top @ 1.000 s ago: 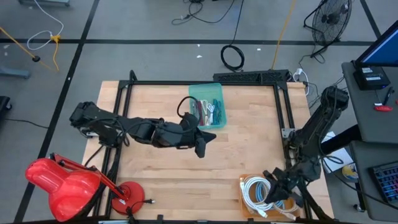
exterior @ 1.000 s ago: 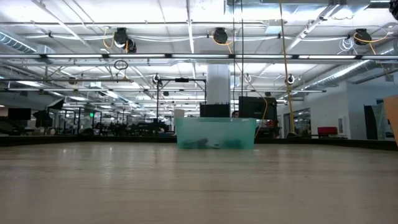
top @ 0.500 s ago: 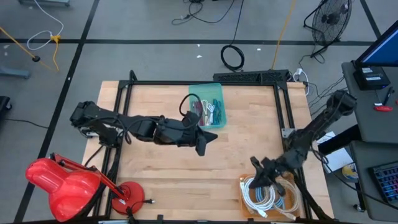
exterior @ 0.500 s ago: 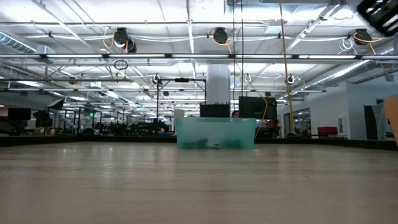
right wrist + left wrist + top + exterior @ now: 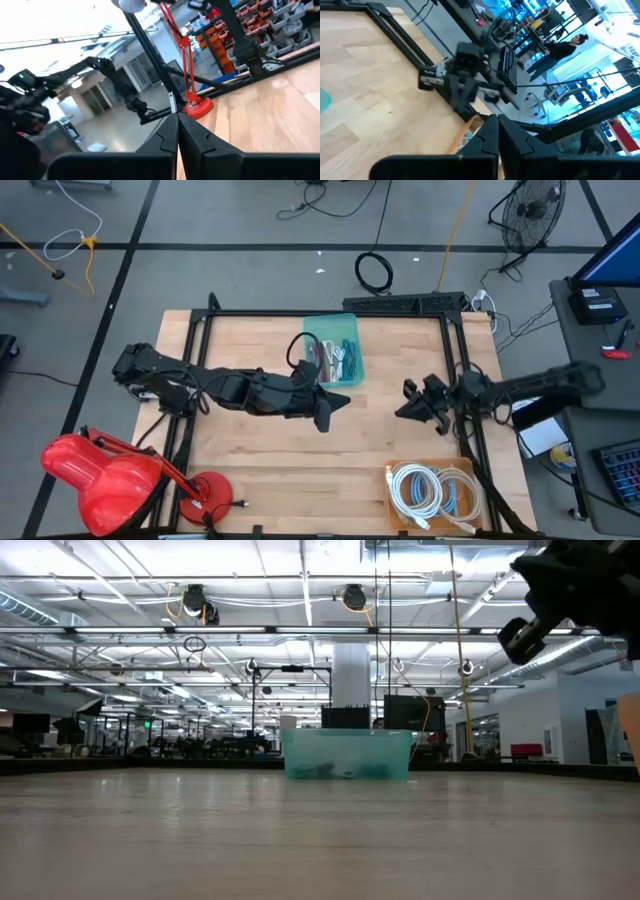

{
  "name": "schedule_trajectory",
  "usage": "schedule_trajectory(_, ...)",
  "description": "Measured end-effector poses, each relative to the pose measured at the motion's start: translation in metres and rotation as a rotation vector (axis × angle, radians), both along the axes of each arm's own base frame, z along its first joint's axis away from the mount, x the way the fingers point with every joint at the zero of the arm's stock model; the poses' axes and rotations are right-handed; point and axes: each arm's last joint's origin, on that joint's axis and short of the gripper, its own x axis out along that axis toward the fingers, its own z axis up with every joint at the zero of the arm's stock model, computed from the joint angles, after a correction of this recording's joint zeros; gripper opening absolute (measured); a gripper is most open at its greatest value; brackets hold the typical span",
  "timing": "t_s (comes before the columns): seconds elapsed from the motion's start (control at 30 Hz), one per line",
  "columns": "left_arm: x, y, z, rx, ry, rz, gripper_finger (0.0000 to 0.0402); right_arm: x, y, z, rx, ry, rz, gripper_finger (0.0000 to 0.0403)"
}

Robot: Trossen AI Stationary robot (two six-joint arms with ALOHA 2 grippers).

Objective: Pick & Place USB Port
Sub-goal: Return to Home Position

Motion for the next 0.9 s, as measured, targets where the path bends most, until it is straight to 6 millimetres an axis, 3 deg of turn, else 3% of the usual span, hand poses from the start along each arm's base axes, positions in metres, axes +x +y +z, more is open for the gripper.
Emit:
schedule_trajectory(0.37, -0.001, 0.0, 0.0, 0.016, -0.003, 0.067, 0.0005, -0.009, -0.038, 0.002, -0.082, -0.007, -0.038, 0.0)
schedule_trajectory(0.53, -0.001, 0.0, 0.0, 0.018, -0.003, 0.081, 0.0006, -0.015, -0.047, 0.006, -0.131, -0.053, -0.164, 0.0)
schedule_trajectory(0.7, -0.001, 0.001, 0.0, 0.029, -0.003, 0.122, 0.0008, -0.016, -0.053, 0.011, -0.161, 0.06, -0.368, 0.0)
schedule_trajectory(0.9, -0.001, 0.002, 0.0, 0.031, -0.003, 0.131, 0.0003, -0.026, -0.051, 0.035, -0.317, 0.266, -0.49, 0.0)
